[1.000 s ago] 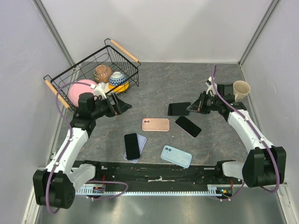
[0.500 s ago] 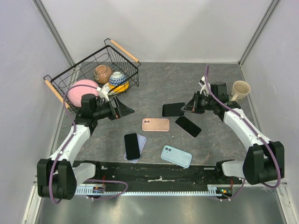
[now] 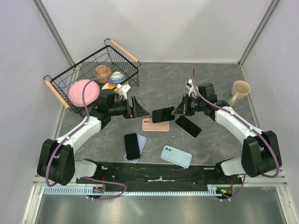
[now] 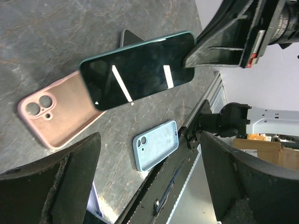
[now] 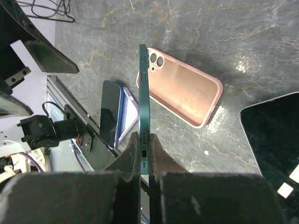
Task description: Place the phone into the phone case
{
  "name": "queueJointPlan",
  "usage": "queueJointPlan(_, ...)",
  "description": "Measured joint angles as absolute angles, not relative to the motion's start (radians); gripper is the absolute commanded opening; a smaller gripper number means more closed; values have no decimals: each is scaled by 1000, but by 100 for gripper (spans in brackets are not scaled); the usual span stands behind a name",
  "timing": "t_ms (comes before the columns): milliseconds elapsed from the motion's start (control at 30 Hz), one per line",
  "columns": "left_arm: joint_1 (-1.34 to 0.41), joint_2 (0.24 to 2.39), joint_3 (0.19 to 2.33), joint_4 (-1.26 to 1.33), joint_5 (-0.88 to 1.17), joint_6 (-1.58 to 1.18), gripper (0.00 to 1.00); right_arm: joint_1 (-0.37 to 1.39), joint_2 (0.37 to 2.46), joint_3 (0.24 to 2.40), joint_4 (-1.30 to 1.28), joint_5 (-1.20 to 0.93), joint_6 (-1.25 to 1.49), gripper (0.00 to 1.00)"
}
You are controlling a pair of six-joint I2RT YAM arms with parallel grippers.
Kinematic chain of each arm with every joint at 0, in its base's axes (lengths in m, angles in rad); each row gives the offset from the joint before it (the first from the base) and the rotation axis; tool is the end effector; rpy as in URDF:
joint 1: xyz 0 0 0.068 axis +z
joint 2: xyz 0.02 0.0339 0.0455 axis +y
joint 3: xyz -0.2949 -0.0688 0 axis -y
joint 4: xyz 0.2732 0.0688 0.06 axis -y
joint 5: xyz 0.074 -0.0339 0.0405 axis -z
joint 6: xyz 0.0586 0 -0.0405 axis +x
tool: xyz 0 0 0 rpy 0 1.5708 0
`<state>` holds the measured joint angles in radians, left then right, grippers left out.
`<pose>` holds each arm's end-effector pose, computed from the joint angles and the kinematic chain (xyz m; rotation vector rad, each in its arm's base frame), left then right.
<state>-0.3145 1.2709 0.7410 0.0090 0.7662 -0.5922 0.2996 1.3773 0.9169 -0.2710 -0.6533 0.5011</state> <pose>0.2725 -0.1314 0.2511 0.2000 2.2051 -1.3281 0.2994 0.1298 0.2548 -0.1179 2.3896 1.1495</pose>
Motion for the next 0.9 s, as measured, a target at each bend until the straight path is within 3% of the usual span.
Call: queueJointPlan(900,-374,1288,799,-35,662,-590,93,424,1538,877,-98,-656,580,0)
